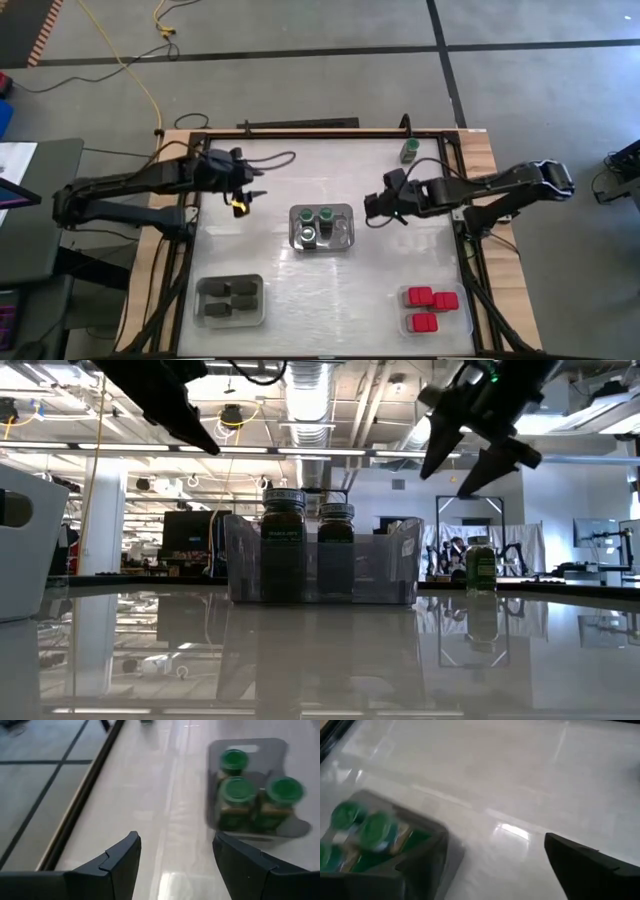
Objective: Sort spices by type
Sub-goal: Put the green seasoning bottle into the black bin
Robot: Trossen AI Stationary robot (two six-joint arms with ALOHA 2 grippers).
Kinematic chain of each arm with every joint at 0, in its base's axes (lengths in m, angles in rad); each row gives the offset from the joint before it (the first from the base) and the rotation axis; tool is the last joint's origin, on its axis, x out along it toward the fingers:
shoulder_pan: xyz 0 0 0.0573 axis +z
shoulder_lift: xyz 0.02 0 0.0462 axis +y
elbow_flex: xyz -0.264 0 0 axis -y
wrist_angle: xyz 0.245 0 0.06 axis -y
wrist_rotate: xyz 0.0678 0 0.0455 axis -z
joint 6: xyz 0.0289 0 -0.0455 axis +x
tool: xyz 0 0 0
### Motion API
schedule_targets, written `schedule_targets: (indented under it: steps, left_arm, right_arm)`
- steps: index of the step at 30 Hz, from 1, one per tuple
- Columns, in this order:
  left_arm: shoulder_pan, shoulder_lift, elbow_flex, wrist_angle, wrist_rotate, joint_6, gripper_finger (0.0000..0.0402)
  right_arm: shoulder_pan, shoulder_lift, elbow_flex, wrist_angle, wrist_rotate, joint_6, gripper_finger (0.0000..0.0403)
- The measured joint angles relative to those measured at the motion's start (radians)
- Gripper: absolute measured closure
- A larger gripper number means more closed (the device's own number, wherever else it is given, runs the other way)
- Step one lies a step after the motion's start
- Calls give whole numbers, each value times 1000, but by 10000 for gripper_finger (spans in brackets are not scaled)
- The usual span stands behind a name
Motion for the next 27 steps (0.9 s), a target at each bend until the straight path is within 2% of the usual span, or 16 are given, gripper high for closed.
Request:
schedule_targets:
  steps: [5,10,17,21,27]
  left_arm:
    - [117,13,-1,2,1,-18,164]
    - [243,56,-1,14,8,-48,164]
    - [382,121,-1,49,126,-68,164]
    - [414,147,-1,81,159,-93,164]
    - [416,176,-1,117,159,-117,164]
  right_arm:
    - [-63,0,0,0,0,7,8]
    - [-112,2,0,7,0,7,6]
    - [-237,3,1,10,0,-148,6]
    - [-323,3,38,14,-26,-352,6]
    - [-521,3,170,11,-246,-794,13]
